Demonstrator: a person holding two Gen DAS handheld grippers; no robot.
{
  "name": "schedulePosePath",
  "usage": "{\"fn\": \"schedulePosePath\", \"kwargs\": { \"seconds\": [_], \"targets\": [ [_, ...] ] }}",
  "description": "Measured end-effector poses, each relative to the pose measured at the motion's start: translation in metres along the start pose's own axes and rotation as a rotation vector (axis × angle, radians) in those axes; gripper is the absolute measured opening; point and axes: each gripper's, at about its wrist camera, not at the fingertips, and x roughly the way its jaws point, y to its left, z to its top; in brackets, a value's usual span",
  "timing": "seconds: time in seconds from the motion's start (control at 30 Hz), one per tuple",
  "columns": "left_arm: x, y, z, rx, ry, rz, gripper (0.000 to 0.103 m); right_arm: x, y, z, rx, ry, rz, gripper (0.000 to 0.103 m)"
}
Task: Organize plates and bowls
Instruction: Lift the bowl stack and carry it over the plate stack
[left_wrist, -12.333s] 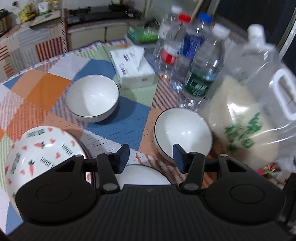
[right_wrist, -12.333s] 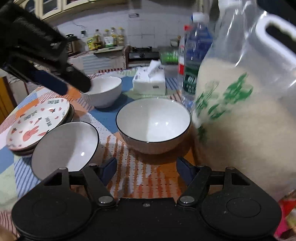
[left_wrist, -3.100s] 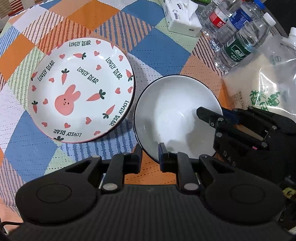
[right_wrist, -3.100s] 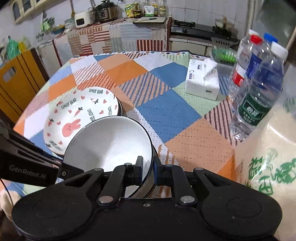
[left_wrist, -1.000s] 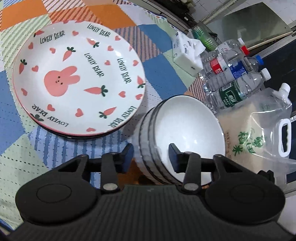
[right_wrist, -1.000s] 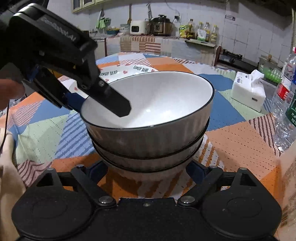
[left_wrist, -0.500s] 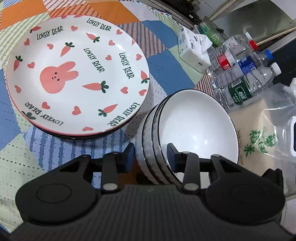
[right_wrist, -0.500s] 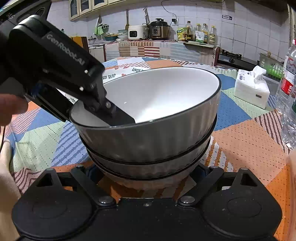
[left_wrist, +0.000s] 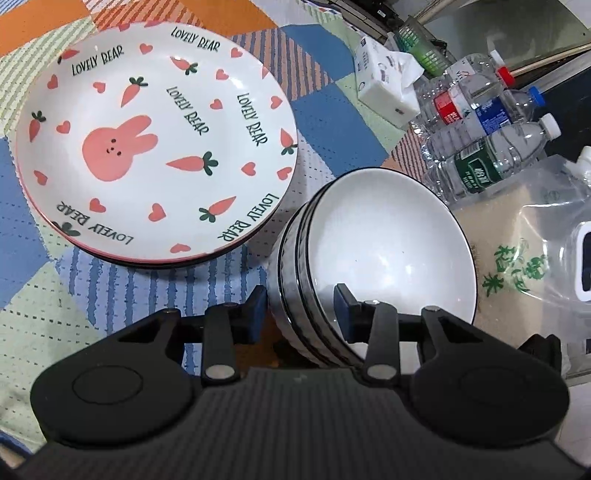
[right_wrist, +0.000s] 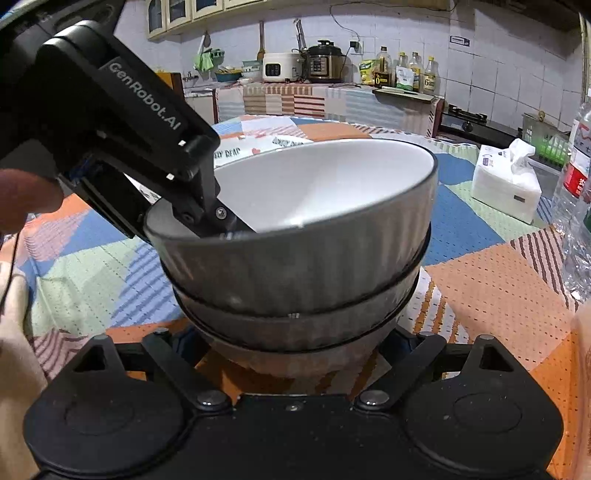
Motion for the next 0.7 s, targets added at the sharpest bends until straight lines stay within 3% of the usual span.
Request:
{"fn": "schedulePosePath", "kwargs": {
  "seconds": [0.43,0.7],
  "targets": [
    [-0.061,-0.025,0.012,0.126,-0.037,-0.005,0.037,-0.032,0.015,0.026,-0.023,-0.105,-0.011,0.094],
    [-0.102,-0.025,0.026,0.173,-0.034,-0.023,0.037,-0.046,0.032,0.059,-0.091,-0.114,-0.008,0.094]
  ]
}}
